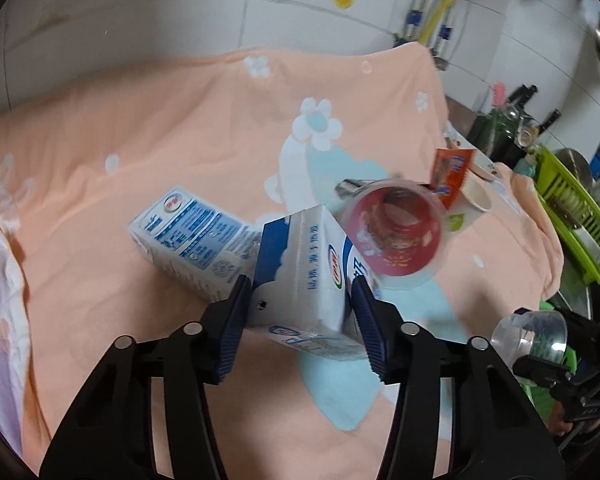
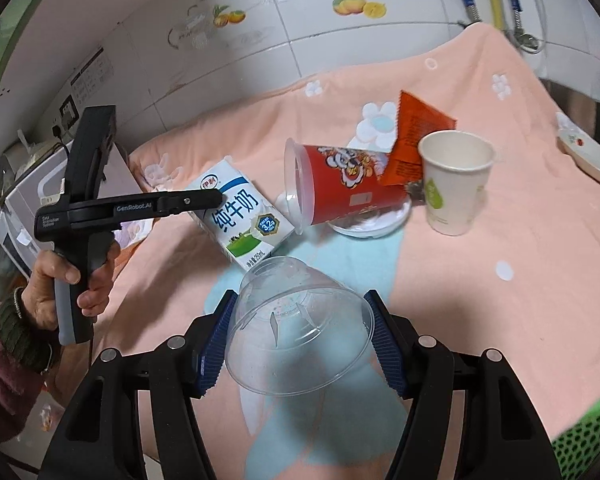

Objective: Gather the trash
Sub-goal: 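Grasp the white milk carton with the left tool while the right tool grasps the clear cup, then carry the carton and clear cup over the green basket with both tools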

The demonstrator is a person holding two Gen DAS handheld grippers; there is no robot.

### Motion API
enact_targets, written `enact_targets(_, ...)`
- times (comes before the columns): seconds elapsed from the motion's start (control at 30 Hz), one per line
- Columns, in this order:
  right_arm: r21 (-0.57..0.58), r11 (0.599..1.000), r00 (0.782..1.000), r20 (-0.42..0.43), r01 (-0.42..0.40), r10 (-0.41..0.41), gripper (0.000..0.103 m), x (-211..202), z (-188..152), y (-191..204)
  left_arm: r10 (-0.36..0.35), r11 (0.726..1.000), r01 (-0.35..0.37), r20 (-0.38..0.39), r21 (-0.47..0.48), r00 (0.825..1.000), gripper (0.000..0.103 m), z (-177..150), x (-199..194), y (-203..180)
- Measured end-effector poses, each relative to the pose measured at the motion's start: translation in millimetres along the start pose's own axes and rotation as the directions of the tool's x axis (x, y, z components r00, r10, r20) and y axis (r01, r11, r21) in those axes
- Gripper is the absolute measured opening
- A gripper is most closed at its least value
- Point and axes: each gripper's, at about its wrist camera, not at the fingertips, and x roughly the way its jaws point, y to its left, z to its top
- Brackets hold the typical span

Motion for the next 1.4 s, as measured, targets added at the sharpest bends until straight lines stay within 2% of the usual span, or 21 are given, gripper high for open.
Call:
enact_targets(0.4, 0.051, 0.993, 0.992, 0.068, 0.108, -0.111, 0.062, -68.2, -29.7, -10.9, 0.01, 0.996, -0.015, 0.056, 0.093, 0.998, 0.045, -16.9, -41.7, -52.6)
enact_targets(0.6, 0.086, 0.977, 0.976, 0.079, 0.196, -0.203, 0.062, -103.2, -54.8, -26.9, -0.038, 0.989, 0.028, 0.064, 0.146, 0.997, 0.045, -26.7, -62.6, -82.3)
enact_targets(0.8, 0.162, 0.942, 0.949, 0.069, 0.294, -0.308, 0.062, -137.3, -85.5, -51.6, -0.121, 0.972, 0.105, 0.063, 0.209, 0.991, 0.045, -36.6, -72.3, -122.2)
enact_targets(0.93, 0.214, 0.908, 0.923, 0.054, 0.361, -0.38, 0.062, -158.2, -107.2, -68.5, -0.185, 0.952, 0.17, 0.04, 0.253, 0.982, 0.045, -43.9, -68.6, -155.6)
enact_targets(1.23, 0.31, 0.823, 0.86, 0.028, 0.476, -0.509, 0.062, -205.7, -148.4, -102.9, -0.309, 0.883, 0.302, -0.038, 0.361, 0.95, 0.045, -60.9, -54.8, -241.7)
enact_targets(1.4, 0.369, 0.786, 0.844, 0.006, 0.496, -0.536, 0.063, -221.1, -167.3, -117.2, -0.346, 0.848, 0.348, -0.079, 0.4, 0.935, 0.045, -69.8, -46.8, -278.3)
